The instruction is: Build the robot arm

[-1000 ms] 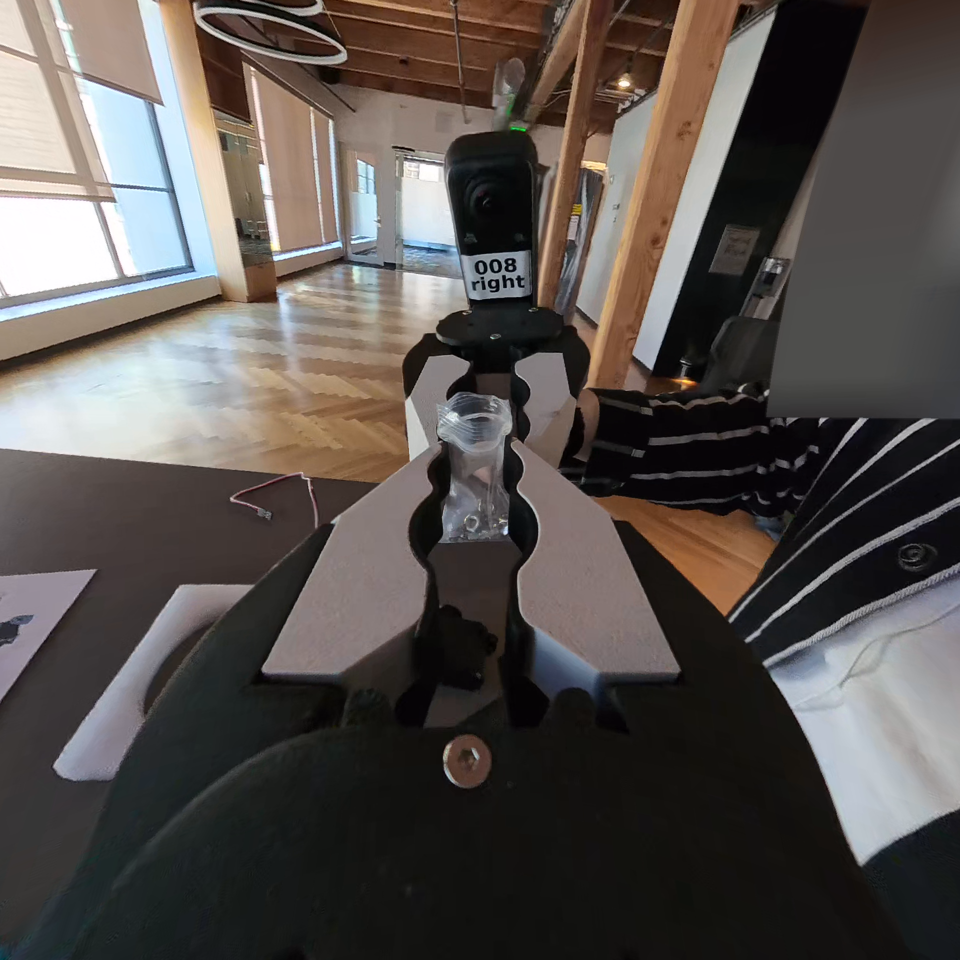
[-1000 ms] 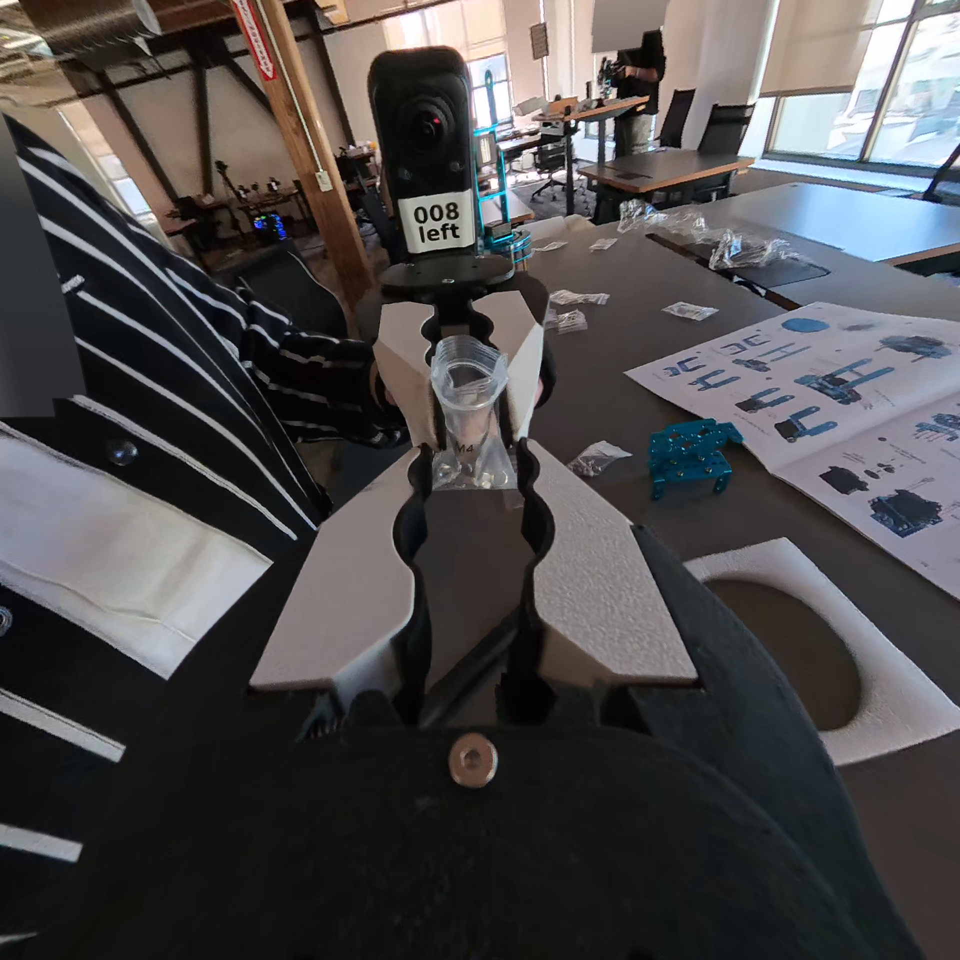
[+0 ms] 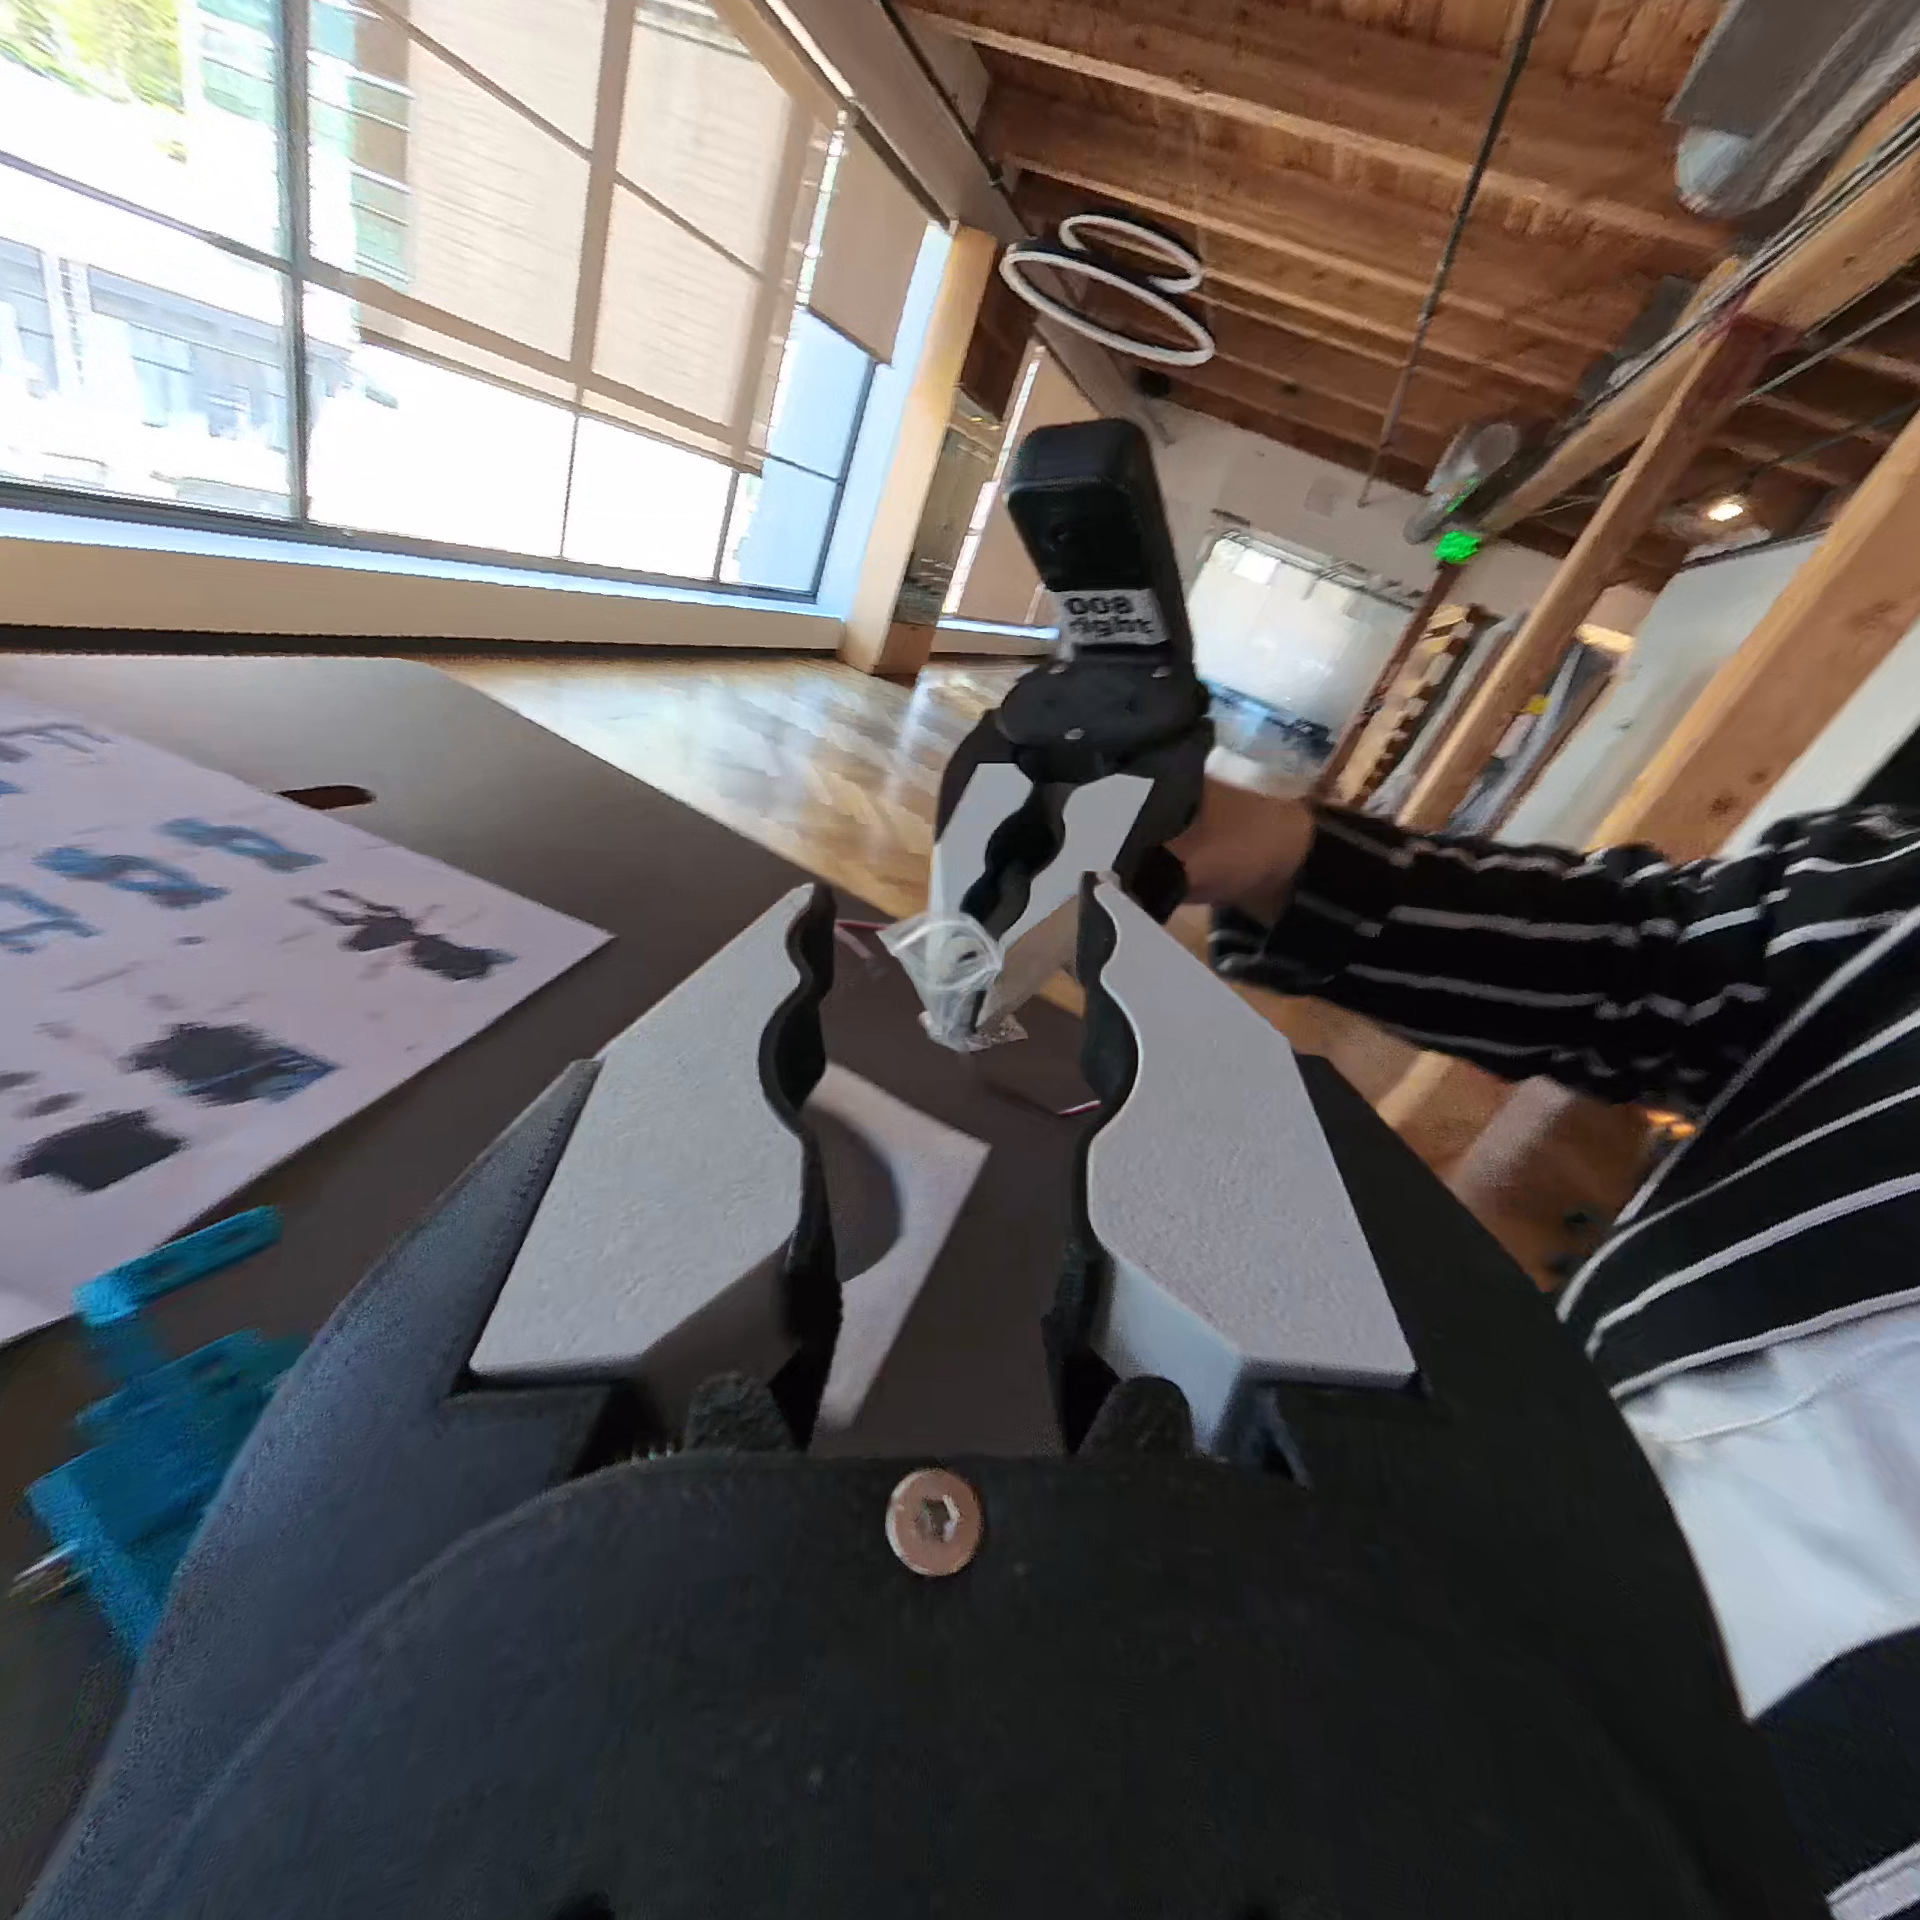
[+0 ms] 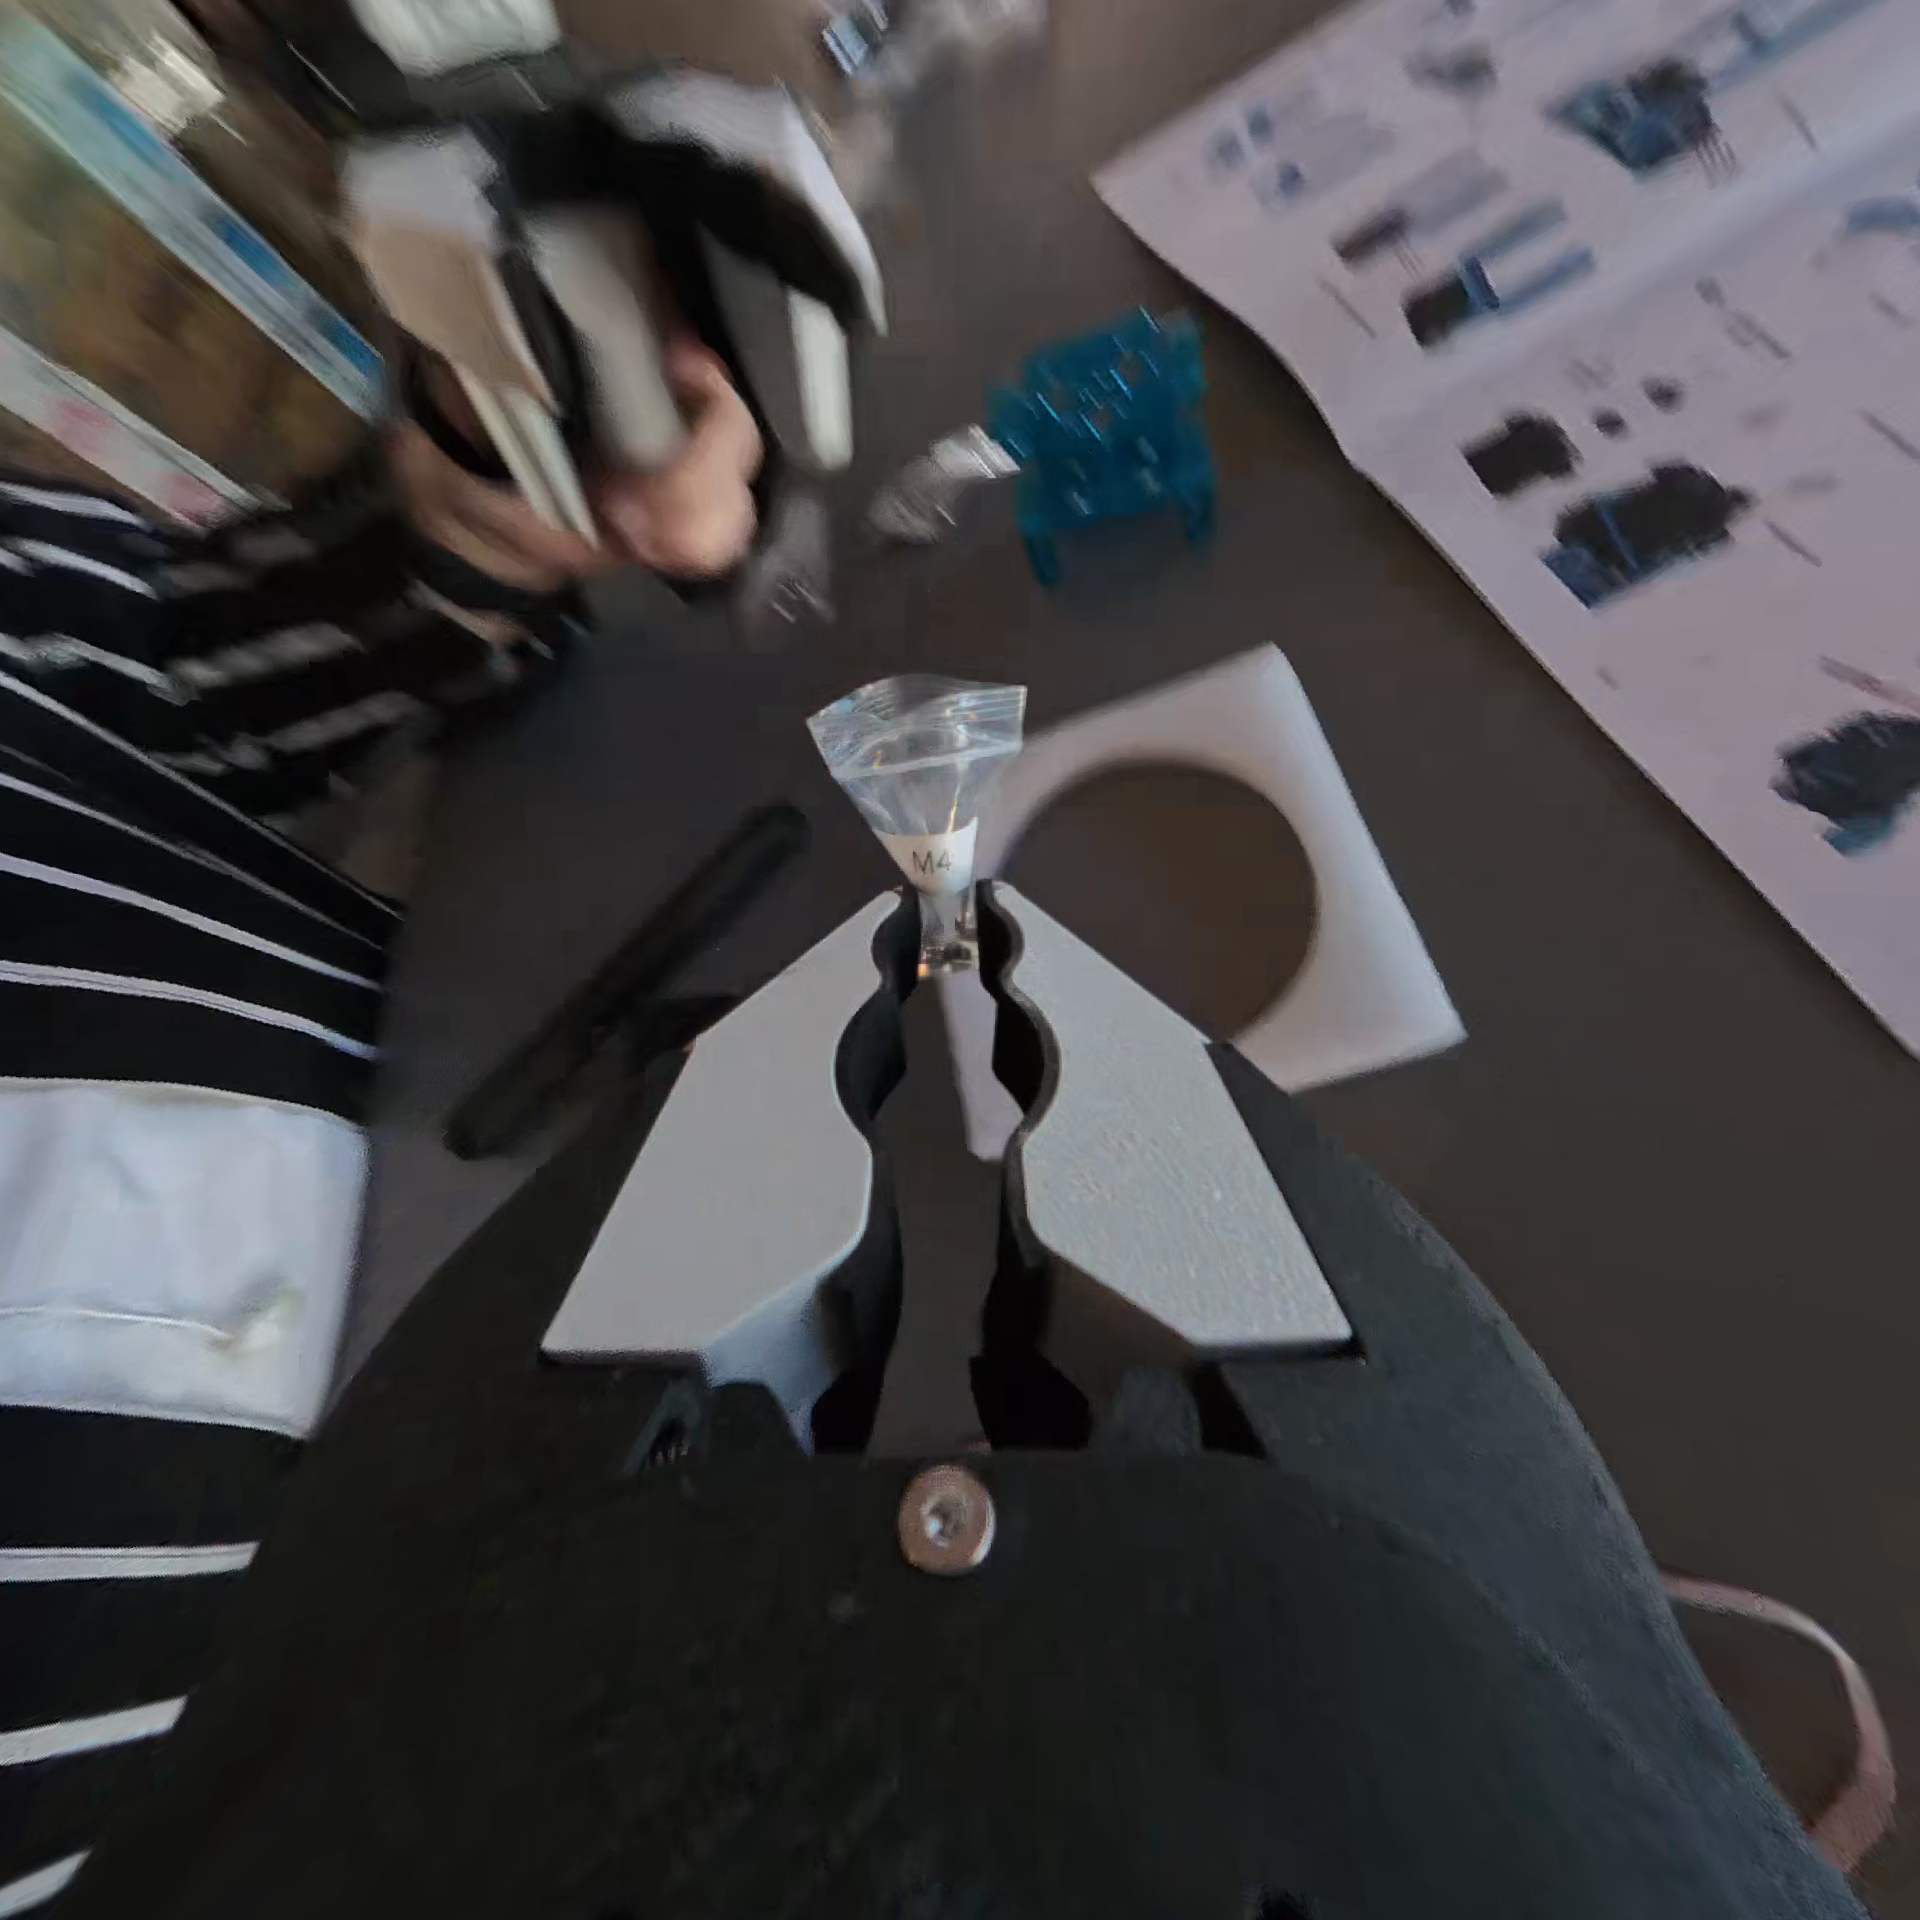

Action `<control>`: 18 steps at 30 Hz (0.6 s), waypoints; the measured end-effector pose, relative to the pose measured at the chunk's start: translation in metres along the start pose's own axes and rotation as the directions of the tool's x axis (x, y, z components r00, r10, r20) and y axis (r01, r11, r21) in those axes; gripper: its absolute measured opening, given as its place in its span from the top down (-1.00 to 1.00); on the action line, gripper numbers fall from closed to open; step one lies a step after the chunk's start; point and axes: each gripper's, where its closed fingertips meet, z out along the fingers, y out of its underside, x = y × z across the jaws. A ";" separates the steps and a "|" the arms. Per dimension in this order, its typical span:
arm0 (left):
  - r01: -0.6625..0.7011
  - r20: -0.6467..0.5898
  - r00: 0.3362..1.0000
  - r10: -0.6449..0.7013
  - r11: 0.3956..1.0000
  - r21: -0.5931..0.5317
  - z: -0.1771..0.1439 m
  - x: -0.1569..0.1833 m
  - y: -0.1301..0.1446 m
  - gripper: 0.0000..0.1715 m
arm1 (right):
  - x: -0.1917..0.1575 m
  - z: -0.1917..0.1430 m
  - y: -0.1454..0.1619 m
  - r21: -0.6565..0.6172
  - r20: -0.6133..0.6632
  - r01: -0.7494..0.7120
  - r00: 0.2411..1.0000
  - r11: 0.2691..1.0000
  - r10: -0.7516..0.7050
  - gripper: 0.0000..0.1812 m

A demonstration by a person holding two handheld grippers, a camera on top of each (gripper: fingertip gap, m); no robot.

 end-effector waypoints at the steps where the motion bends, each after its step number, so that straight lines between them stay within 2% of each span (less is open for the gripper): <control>1: -0.025 0.026 0.999 0.026 1.000 -0.009 -0.008 -0.008 0.000 0.46 | 0.011 0.003 0.010 -0.076 -0.065 0.009 0.998 0.997 -0.013 0.89; 3: -0.045 0.063 0.997 0.047 0.999 -0.021 -0.021 -0.020 -0.001 0.47 | 0.024 0.009 0.026 -0.206 -0.143 0.021 0.988 0.978 -0.052 0.89; 7: -0.010 0.093 0.996 0.010 1.000 -0.003 -0.037 -0.030 -0.007 0.49 | 0.035 0.020 0.048 -0.396 -0.216 0.005 0.971 0.918 -0.098 0.89; 13: -0.007 0.114 0.993 0.005 1.000 0.015 -0.046 -0.037 -0.007 0.48 | 0.043 0.020 0.051 -0.542 -0.291 0.042 0.928 0.839 -0.234 0.89; 18: 0.017 0.093 0.996 -0.019 1.000 0.014 -0.045 -0.034 -0.006 0.44 | 0.044 0.026 0.051 -0.651 -0.275 0.101 0.893 0.752 -0.357 0.89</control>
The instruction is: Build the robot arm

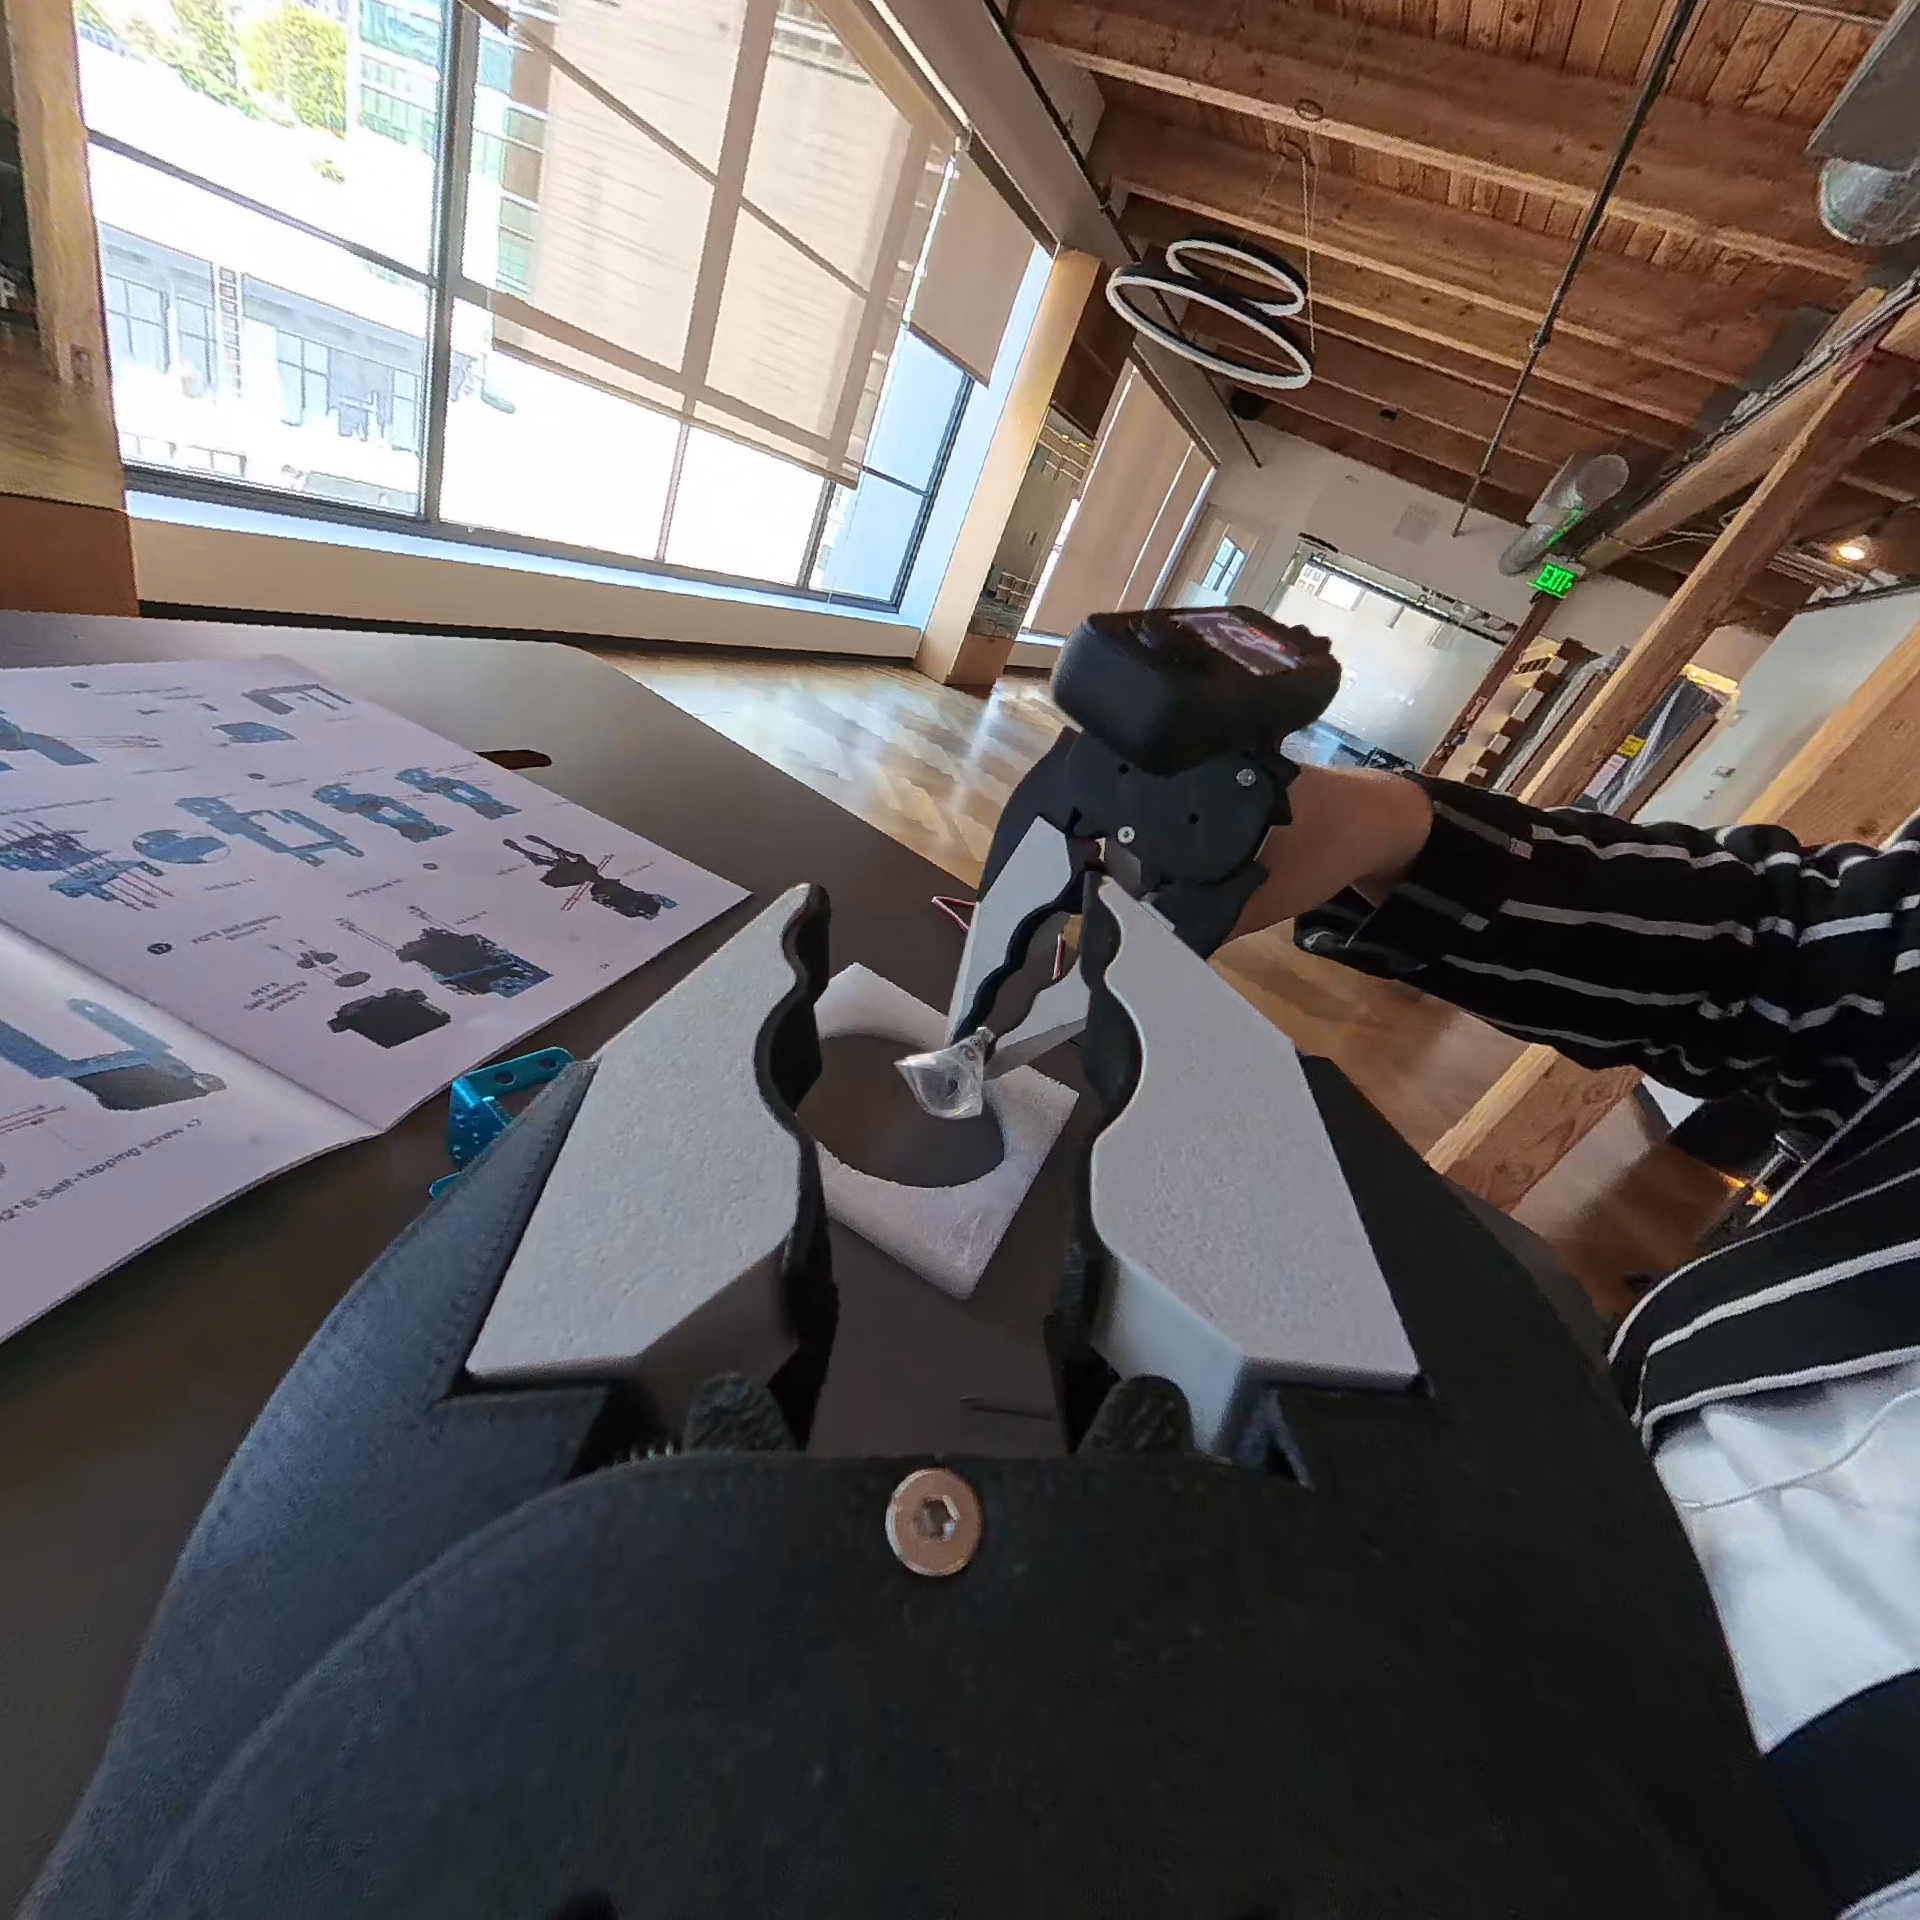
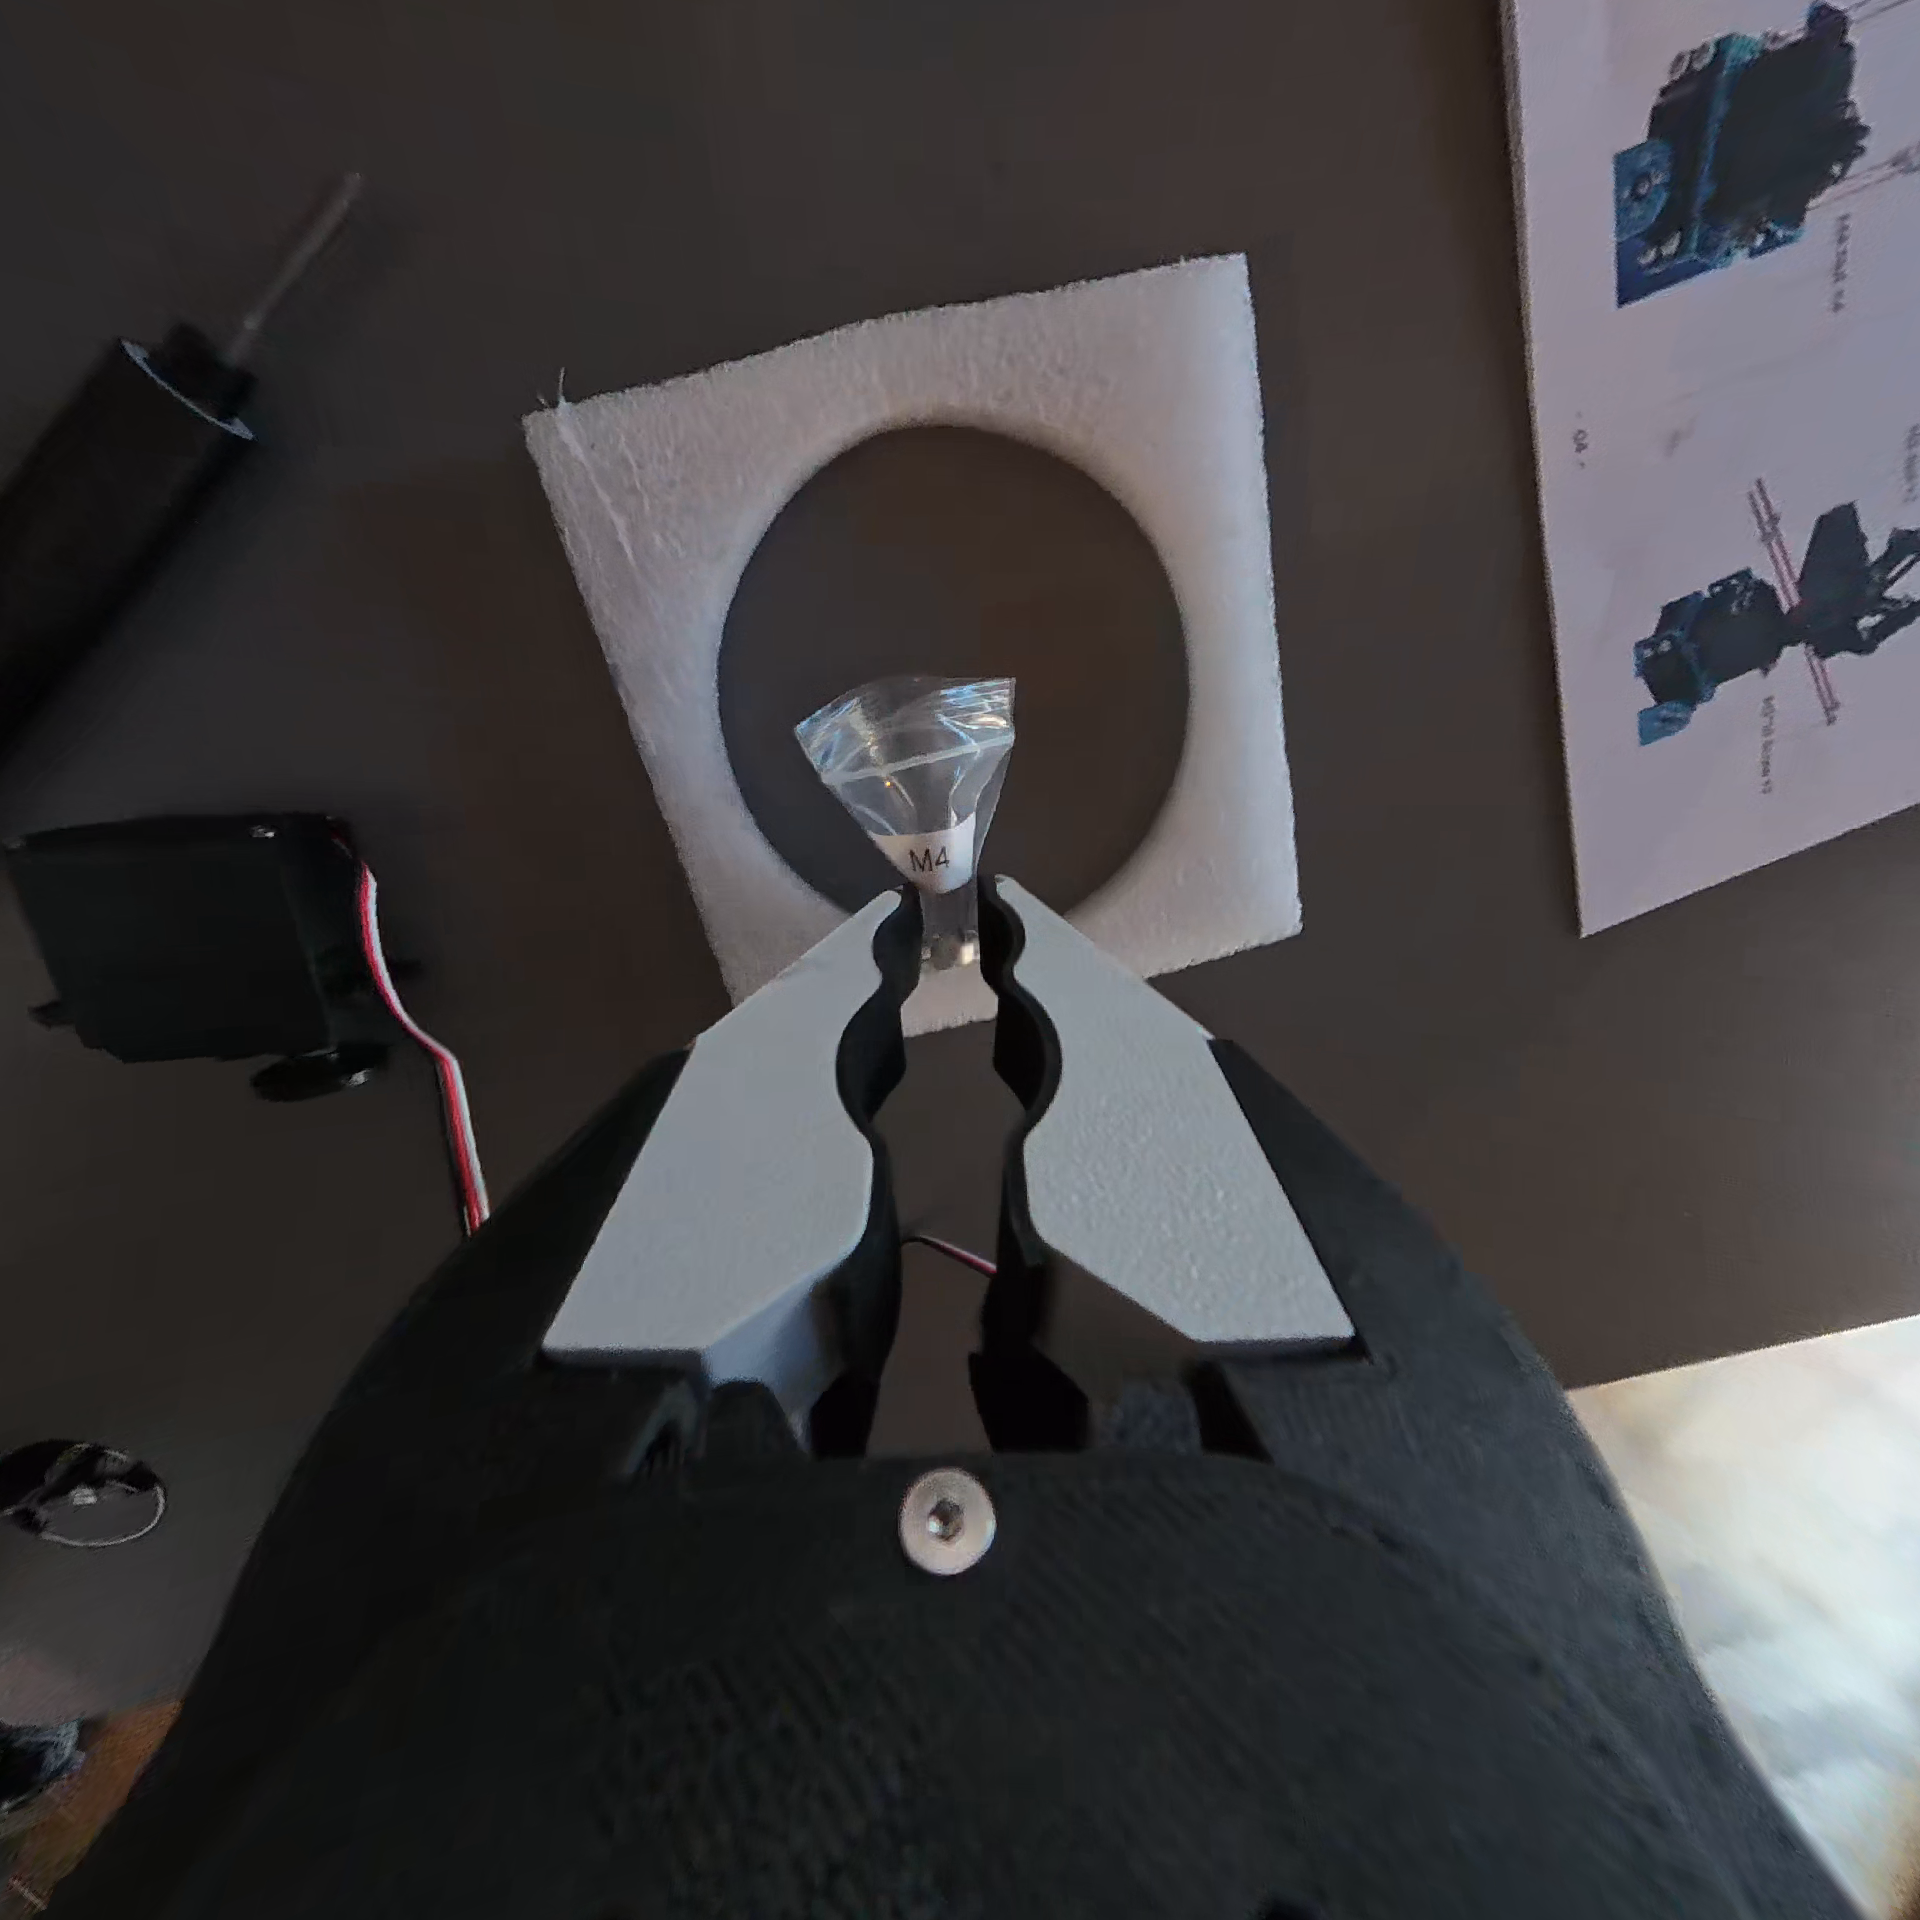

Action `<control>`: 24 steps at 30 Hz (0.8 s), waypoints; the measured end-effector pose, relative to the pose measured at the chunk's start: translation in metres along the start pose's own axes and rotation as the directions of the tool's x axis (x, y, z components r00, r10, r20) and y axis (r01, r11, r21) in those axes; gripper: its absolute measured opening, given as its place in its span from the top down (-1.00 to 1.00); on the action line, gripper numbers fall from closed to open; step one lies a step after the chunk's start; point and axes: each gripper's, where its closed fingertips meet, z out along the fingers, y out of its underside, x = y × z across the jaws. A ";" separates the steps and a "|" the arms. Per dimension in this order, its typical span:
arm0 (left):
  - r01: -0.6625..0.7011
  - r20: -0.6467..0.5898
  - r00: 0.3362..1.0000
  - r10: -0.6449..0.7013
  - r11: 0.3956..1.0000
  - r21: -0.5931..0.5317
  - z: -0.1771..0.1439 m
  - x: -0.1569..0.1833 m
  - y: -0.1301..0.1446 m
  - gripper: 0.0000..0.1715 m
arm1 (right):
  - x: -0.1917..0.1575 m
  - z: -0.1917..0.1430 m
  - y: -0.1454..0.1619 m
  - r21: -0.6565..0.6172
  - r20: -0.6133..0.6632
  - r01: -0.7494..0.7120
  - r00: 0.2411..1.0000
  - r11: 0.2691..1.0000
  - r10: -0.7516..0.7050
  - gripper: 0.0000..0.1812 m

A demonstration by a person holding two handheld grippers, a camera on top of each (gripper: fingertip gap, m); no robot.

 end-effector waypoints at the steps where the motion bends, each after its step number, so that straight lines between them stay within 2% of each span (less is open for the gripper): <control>1: -0.004 0.001 1.000 0.004 1.000 0.004 -0.001 0.000 -0.001 0.44 | 0.000 0.000 -0.001 -0.013 -0.004 0.009 1.000 1.000 -0.009 0.89; 15: -0.001 -0.014 1.000 0.001 1.000 0.002 -0.003 0.005 -0.004 0.43 | 0.003 0.007 -0.003 -0.112 -0.050 0.106 0.992 0.988 -0.112 0.86; 18: -0.002 -0.010 1.000 0.002 1.000 0.003 -0.004 0.004 -0.004 0.43 | 0.001 0.008 -0.008 -0.091 -0.048 0.133 0.989 0.987 -0.138 0.80; 24: 0.000 -0.006 1.000 0.000 1.000 -0.004 -0.003 0.003 -0.003 0.42 | 0.002 0.009 -0.007 -0.045 -0.007 0.088 0.996 0.995 -0.088 0.76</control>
